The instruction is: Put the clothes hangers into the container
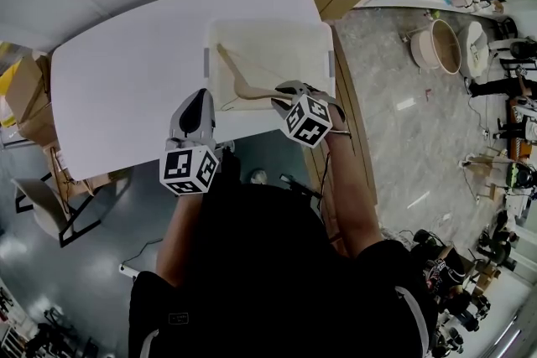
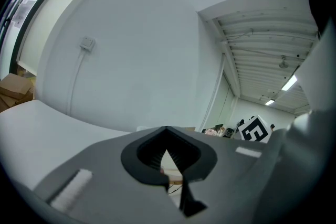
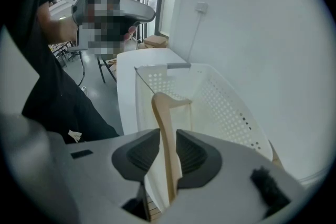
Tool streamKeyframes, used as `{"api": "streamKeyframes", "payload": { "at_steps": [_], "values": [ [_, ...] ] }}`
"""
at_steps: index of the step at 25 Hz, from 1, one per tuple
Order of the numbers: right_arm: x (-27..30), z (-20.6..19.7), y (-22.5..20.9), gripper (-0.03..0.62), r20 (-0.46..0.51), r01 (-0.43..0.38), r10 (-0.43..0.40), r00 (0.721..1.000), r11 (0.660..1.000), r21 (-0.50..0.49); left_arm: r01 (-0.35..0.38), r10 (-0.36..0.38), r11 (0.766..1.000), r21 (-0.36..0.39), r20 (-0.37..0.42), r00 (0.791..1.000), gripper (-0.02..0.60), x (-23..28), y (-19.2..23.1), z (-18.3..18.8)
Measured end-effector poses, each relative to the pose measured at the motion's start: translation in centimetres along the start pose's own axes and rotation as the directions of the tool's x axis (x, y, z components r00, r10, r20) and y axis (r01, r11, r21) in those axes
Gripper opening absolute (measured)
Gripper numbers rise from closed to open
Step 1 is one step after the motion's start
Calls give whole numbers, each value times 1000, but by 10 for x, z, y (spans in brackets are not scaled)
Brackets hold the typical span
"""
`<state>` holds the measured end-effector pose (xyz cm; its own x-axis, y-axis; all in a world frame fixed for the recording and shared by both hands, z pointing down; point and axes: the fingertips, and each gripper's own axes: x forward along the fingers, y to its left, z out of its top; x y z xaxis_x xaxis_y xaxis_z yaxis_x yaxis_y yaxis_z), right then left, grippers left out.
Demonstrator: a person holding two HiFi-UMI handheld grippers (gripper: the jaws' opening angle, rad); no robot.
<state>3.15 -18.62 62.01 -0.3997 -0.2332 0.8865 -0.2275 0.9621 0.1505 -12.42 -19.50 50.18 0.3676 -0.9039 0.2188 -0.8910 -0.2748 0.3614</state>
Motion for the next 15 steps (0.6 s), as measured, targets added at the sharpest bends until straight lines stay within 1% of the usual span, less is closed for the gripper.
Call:
{"api": "streamKeyframes", "payload": {
  "at_steps": [11,15],
  "values": [
    [-8,1,1,109,3,8,-8,1000,1000,11,6,-6,1000,1,6,1000,6,-3,-4,3],
    [-11,7,2,109,27,27,-28,999,999,37,10,-10,1000,1,10,1000,6,-7,-3,4]
  ]
}}
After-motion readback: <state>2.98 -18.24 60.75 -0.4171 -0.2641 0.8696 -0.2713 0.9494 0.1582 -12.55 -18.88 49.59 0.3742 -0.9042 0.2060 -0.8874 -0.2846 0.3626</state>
